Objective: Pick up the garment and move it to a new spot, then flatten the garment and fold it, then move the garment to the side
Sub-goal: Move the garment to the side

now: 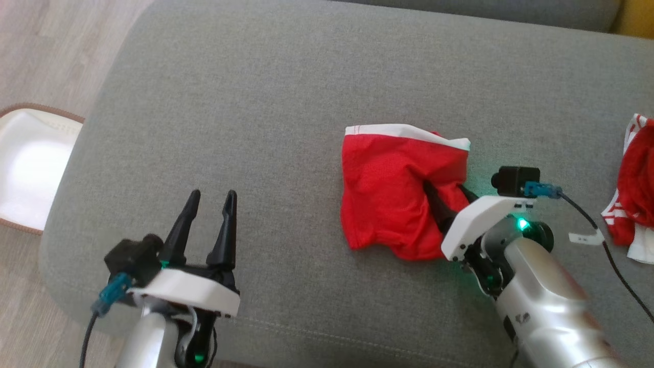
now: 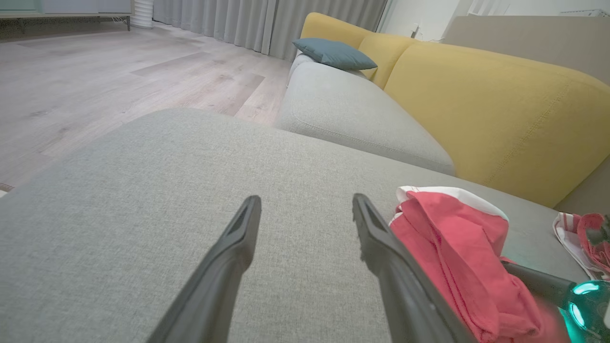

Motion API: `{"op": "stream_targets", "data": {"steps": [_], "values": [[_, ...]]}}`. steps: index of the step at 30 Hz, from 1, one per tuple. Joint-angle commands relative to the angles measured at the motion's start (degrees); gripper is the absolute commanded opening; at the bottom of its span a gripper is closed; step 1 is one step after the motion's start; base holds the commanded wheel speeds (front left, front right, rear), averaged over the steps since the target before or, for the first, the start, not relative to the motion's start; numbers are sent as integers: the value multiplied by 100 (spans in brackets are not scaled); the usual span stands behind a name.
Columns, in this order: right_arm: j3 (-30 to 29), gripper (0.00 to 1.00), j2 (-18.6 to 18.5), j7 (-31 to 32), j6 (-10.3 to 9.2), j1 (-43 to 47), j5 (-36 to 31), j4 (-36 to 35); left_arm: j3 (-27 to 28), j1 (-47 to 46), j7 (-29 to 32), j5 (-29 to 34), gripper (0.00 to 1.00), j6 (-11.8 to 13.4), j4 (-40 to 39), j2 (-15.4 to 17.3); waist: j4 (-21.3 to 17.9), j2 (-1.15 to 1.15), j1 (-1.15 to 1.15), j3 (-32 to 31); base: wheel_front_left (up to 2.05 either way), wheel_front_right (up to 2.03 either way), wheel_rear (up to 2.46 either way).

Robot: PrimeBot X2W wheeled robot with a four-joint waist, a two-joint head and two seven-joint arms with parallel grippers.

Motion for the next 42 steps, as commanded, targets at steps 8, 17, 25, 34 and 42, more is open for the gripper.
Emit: {"op": "stream_targets", "data": {"steps": [8, 17, 25, 34, 42], "values": [[462, 0, 69, -378, -4, -372, -130, 319, 230, -404, -45, -40, 100, -31, -176, 33, -186, 0, 0, 16, 0, 0, 0], [646, 0, -218, -986, -4, -788, -1579, 440, 377, -302, -45, -25, 100, -33, -224, 33, -749, 0, 0, -217, 0, 0, 0], [996, 0, -1268, -580, -4, -932, -2034, -158, 410, -255, -45, -71, 100, -34, -301, 33, -1256, 0, 0, -282, 0, 0, 0], [852, 0, -2667, -112, -4, -1155, -2105, -491, 361, -396, -45, -105, 100, -35, -366, 33, -1392, 0, 0, -12, 0, 0, 0], [-788, 0, -2905, 314, -4, -1096, -2655, -271, 315, -505, -45, -142, 100, -35, -379, 33, -1276, 0, 0, 265, 0, 0, 0]]}}
